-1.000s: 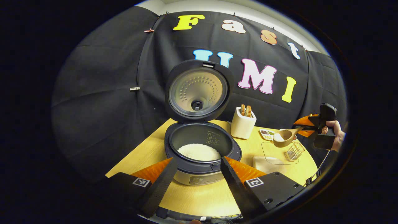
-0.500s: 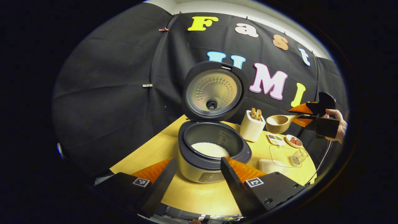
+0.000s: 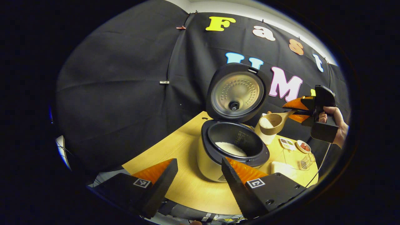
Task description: Close the left gripper, press the button to open the rice cooker; take a wooden spoon from the chopstick holder with the right hand, scoop a spoonful of rice and pour it into the rice cooker, then put the wooden spoon back into the chopstick holder.
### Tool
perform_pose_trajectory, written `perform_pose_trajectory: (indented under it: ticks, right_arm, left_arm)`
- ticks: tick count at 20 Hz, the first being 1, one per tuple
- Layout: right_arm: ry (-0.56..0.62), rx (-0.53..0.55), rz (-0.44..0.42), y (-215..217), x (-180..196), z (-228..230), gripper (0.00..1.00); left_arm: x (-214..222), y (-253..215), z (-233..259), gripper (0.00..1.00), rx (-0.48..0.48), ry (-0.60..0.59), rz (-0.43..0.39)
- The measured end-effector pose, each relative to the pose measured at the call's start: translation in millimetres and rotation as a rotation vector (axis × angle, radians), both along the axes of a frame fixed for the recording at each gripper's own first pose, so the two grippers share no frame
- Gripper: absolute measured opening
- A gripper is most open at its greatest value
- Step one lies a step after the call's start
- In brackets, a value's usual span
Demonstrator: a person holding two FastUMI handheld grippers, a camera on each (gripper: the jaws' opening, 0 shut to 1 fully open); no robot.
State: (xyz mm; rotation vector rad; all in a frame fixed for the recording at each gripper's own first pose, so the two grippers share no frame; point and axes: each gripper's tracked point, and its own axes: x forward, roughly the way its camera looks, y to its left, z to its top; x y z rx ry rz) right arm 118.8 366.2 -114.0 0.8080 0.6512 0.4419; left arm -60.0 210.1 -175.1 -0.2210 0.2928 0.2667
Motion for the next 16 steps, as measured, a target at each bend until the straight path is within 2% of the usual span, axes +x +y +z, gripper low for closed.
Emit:
perform_pose_trajectory:
  ticks: [2,3,5,7,16]
  right_arm:
    - [-0.079,-0.090,0.057,21.3,-4.8,-2.5,0.17]
    - [-0.134,-0.146,0.091,30.4,-7.2,-3.9,0.17]
    - [-0.270,-0.260,0.167,51.3,-14.7,-2.2,0.16]
    - [-0.401,-0.354,0.244,74.4,-20.4,3.1,0.17]
    - [-0.726,-0.624,0.503,121.1,-44.6,-17.1,0.16]
  left_arm:
    - [-3.7,9.5,-0.8,0.93,0.004,0.008,0.011]
    - [-5.3,13.4,-1.7,0.96,0.006,0.013,0.015]
    - [-7.4,20.7,-2.7,0.93,0.006,0.016,0.020]
    - [-8.4,26.2,-3.9,0.96,0.008,0.018,0.025]
    - [-13.3,40.7,0.2,0.96,0.044,0.017,0.033]
